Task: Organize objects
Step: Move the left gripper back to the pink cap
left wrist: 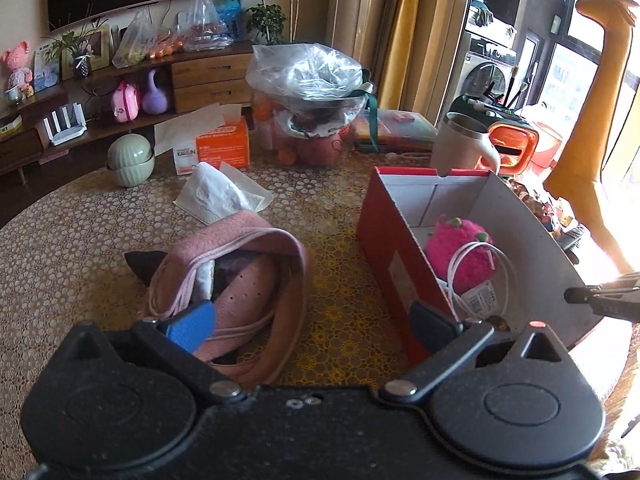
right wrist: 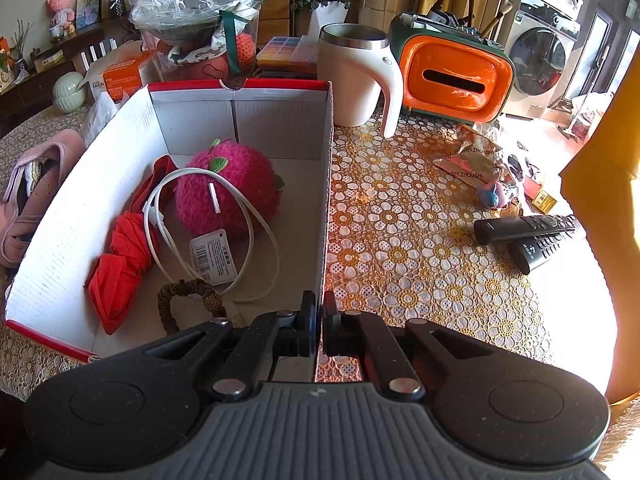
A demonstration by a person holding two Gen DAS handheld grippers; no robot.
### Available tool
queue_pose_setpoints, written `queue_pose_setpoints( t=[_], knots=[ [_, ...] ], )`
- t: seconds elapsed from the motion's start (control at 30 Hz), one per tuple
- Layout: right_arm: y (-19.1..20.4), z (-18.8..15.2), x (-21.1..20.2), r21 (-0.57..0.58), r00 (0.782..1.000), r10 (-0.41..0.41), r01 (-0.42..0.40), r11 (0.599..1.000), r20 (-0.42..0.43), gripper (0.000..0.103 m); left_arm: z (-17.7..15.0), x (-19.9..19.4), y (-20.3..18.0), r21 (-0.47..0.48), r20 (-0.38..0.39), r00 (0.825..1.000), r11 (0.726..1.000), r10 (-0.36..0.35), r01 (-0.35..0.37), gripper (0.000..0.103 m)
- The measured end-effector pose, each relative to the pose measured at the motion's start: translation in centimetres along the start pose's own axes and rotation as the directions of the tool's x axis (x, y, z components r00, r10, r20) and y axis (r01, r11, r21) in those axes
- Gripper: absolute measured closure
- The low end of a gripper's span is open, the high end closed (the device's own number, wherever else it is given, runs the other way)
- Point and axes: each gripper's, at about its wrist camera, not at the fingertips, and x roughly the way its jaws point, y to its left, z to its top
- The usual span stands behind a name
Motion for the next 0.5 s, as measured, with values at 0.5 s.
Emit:
queue_pose_setpoints(
  t=[0.5],
  knots=[
    [0.5, 0.0, -0.1, -0.003, 1.000, -0.014, 0.014, 1.000, -0.011, 0.101, -0.7, 5.2, 7.4, 0.048, -0.022, 0.991, 0.990, 0.132, -0.131, 0.000]
  ],
)
